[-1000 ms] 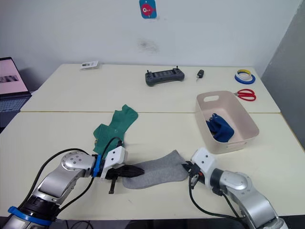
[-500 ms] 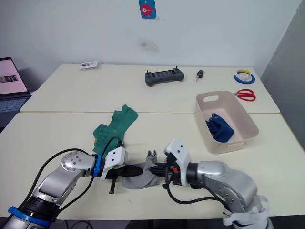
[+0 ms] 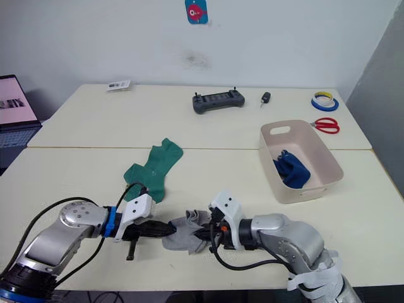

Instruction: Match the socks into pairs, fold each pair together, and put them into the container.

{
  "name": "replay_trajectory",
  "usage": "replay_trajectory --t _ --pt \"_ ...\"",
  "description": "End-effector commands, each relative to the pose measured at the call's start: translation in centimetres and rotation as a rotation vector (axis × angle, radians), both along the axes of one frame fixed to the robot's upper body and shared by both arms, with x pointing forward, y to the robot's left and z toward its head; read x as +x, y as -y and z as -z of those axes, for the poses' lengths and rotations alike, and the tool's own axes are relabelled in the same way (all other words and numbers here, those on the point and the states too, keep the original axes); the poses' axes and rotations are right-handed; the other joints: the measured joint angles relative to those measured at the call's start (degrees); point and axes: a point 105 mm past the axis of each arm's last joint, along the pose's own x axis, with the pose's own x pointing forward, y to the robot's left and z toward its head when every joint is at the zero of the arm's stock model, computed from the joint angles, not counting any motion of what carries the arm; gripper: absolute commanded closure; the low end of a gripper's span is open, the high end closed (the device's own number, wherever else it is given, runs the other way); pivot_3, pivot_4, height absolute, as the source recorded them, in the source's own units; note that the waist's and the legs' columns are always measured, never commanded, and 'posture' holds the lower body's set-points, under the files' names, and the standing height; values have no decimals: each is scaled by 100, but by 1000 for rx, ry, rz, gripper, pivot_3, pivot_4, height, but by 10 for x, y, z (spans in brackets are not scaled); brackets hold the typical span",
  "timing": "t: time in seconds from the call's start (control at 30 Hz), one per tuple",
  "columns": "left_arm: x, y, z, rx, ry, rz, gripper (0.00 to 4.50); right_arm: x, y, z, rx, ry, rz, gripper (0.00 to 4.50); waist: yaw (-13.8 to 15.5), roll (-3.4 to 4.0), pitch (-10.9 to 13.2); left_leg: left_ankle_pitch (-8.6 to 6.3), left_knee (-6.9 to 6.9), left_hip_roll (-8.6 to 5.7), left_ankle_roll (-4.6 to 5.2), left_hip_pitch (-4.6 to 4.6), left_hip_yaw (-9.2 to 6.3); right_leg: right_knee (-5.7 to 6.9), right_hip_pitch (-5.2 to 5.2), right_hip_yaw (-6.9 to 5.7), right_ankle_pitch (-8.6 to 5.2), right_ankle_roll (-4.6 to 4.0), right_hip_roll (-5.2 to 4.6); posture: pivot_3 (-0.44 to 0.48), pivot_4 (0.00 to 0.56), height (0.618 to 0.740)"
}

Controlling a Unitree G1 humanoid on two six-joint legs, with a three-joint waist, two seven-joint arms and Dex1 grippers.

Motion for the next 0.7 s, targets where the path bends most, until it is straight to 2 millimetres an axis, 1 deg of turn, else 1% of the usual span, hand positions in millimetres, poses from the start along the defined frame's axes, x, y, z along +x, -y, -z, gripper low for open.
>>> replay_trajectory --t 0.03,0.17,0.3,0.4,0.5,0.6,0.67,0.7 --pt "-4 7 14 21 -11 5 4475 -2 -9 -11 36 24 -53 4500 17 1 0 0 0 -2 0 1 0 0 2 -1 0 0 -2 0 150 740" --pt "-5 6 16 16 -13 -10 4475 4 -26 -5 21 3 -66 4500 18 2 -2 0 -1 -4 0 3 1 0 4 -1 0 0 -7 0 150 740" --pt "-4 2 16 22 -8 -21 4475 6 -32 4 -11 -6 -68 4500 21 2 -2 0 0 -6 0 2 1 -1 5 -3 0 0 -9 0 150 740" --pt "-3 0 17 26 -2 -26 4475 8 -33 6 -12 -1 -62 4500 19 3 -2 0 0 -5 0 3 0 0 4 -3 0 0 -11 0 150 740" --pt "-3 -1 18 27 0 -28 4500 8 -31 -1 5 8 -67 3687 18 4 -3 0 -1 -4 0 3 -1 0 4 -3 0 0 -10 0 150 740" --pt "-2 -2 19 28 3 -32 4500 4 -24 -14 18 24 -80 2672 18 4 -2 0 -1 -5 0 2 -1 0 4 -4 0 0 -11 0 150 740" --pt "-1 -3 20 25 8 -38 4500 -2 -16 -21 23 34 -115 2012 19 4 -2 0 -1 -5 0 2 -1 0 4 -4 0 0 -11 0 150 740" --pt "0 -3 20 21 10 -45 4500 -5 -11 -23 12 65 -140 2012 20 4 -2 0 -1 -5 0 3 -1 -1 5 -4 0 0 -11 0 150 740"
